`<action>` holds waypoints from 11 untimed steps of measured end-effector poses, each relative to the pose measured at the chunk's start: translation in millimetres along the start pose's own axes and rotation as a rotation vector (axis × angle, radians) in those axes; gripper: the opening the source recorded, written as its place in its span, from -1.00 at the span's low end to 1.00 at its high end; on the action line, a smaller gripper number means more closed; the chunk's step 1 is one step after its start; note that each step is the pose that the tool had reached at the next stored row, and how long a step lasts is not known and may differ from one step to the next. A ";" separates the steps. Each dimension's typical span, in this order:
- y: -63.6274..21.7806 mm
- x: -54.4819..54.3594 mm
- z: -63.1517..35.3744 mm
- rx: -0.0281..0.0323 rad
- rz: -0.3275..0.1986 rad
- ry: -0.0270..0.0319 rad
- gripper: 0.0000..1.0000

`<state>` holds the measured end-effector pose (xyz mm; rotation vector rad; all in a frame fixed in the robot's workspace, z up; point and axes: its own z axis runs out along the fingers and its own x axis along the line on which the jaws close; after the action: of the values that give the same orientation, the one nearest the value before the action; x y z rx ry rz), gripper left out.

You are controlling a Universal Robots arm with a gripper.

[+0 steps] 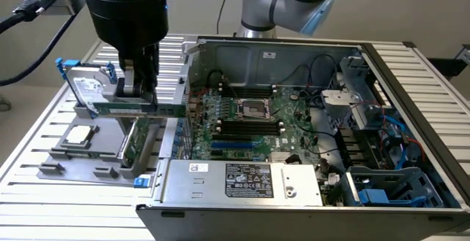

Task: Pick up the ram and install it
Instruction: 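Pick up the ram and move it above insertion slot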

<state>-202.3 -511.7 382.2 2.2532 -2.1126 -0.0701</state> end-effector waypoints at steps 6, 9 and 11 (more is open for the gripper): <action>-24.5 1.6 -2.1 -0.0003 -0.006 -0.0059 -0.74; -38.3 2.0 -3.0 -0.0001 -0.006 -0.0093 -0.74; -47.2 1.8 -3.7 0.0000 -0.006 -0.0107 -0.74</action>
<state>-154.9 -510.4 382.6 2.2647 -2.1108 -0.0827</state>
